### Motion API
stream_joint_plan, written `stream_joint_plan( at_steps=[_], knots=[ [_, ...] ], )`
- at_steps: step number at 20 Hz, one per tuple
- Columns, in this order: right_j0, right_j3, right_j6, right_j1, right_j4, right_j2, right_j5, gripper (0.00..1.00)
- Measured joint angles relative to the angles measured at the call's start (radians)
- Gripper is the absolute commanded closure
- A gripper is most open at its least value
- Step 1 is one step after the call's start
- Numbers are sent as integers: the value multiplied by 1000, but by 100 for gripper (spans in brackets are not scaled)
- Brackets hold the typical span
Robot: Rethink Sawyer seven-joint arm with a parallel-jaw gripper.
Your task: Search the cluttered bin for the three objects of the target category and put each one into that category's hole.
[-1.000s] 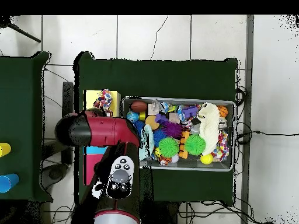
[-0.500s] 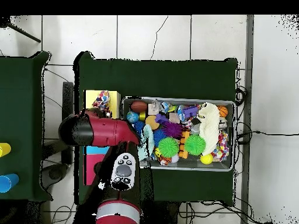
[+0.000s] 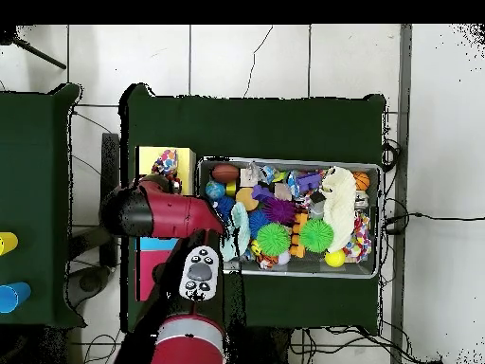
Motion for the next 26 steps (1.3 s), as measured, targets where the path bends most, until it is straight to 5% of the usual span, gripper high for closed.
stream_joint_plan(
  at_steps=[12, 13, 26],
  knots=[
    [19, -3, 0, 33, 45, -9, -70, 100],
    [37, -4, 0, 37, 61, -27, -76, 0],
    [113, -32, 0, 72, 116, -121, -76, 0]
  ],
)
